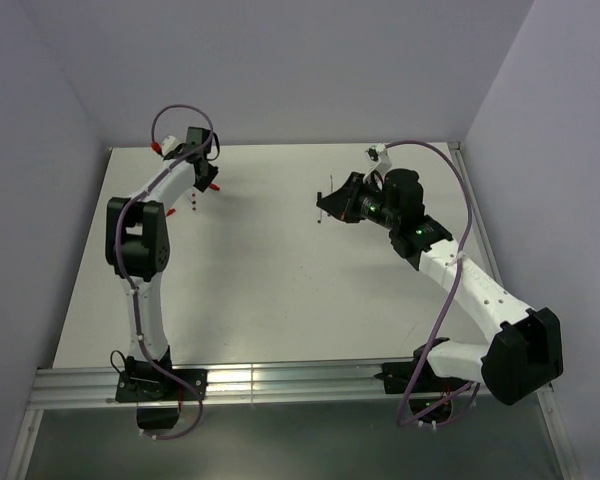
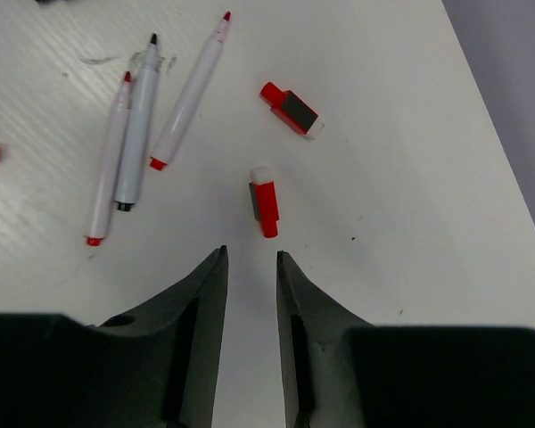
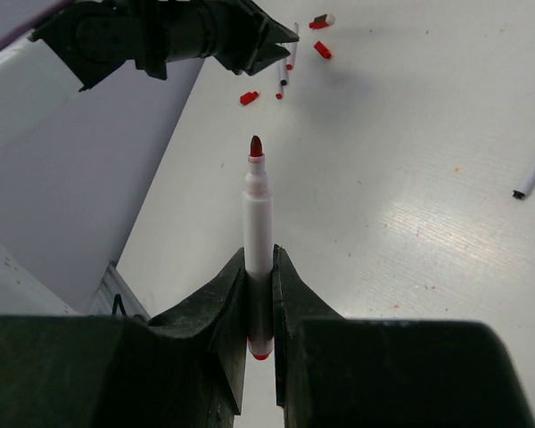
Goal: Insert the pens into the pen caps
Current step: Insert the pen cap onto the pen.
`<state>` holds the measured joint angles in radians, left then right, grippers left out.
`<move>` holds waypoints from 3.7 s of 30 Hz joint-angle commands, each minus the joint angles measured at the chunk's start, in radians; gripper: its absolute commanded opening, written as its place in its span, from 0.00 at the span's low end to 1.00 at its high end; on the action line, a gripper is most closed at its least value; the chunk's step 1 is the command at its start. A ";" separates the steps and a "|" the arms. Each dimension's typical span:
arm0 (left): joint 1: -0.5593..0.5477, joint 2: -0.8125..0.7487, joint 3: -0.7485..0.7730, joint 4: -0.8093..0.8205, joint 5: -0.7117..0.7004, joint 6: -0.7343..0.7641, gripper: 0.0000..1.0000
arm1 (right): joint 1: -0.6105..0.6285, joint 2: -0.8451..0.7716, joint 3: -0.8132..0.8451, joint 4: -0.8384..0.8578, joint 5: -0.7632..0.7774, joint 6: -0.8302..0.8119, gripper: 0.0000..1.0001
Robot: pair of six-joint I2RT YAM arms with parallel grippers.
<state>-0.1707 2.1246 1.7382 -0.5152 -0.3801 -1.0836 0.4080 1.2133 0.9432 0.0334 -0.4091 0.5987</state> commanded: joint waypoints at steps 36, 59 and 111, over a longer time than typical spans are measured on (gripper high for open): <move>-0.035 0.325 0.448 -0.221 -0.134 -0.098 0.39 | -0.121 -0.032 -0.058 0.085 -0.126 0.019 0.00; -0.038 0.402 0.552 -0.304 -0.109 -0.058 0.39 | -0.149 -0.037 -0.076 0.112 -0.186 0.042 0.00; -0.058 0.144 -0.089 -0.155 -0.039 0.225 0.14 | -0.169 -0.003 -0.089 0.154 -0.257 0.064 0.00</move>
<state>-0.2165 2.2353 1.7248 -0.5900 -0.4465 -0.8951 0.2478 1.2209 0.8570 0.1421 -0.6483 0.6647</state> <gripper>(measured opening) 0.141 0.179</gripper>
